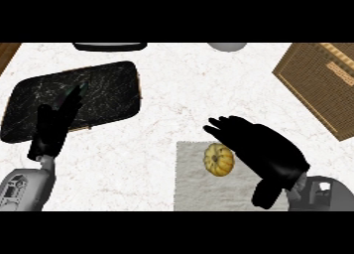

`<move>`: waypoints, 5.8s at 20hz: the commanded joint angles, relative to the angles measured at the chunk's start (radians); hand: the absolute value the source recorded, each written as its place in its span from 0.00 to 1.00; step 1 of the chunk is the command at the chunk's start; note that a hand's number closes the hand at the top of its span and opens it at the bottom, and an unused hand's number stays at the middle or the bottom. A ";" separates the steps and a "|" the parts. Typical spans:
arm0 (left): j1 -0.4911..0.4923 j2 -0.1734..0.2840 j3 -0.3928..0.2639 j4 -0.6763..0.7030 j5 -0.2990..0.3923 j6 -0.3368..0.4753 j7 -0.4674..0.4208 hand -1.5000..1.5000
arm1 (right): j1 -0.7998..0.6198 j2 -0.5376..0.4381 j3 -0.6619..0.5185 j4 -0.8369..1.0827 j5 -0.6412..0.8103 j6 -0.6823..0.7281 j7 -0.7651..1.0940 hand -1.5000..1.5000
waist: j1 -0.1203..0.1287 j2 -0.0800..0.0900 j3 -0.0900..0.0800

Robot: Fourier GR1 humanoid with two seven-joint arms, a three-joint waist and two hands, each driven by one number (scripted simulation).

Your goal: Pick the squash from the placemat and place it in the basket

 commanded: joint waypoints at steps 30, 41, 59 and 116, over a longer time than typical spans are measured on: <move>0.021 -0.069 0.083 -0.054 -0.072 -0.092 0.042 0.50 | 0.076 0.274 0.007 0.273 0.368 -0.069 -0.159 0.00 | -0.001 -0.001 0.000; -0.015 -0.067 0.120 0.007 -0.081 -0.092 0.006 0.50 | 0.039 0.193 0.022 0.410 0.493 -0.235 -0.376 1.00 | 0.000 0.000 0.000; 0.014 -0.078 0.120 -0.058 -0.082 -0.117 0.042 0.50 | 0.020 0.062 -0.204 0.455 0.554 -0.414 -0.499 1.00 | -0.002 -0.001 0.000; 0.016 -0.139 0.065 -0.045 -0.156 -0.069 0.008 0.50 | -0.714 -0.502 -0.694 1.177 0.114 -0.265 -0.570 1.00 | 0.034 0.010 0.001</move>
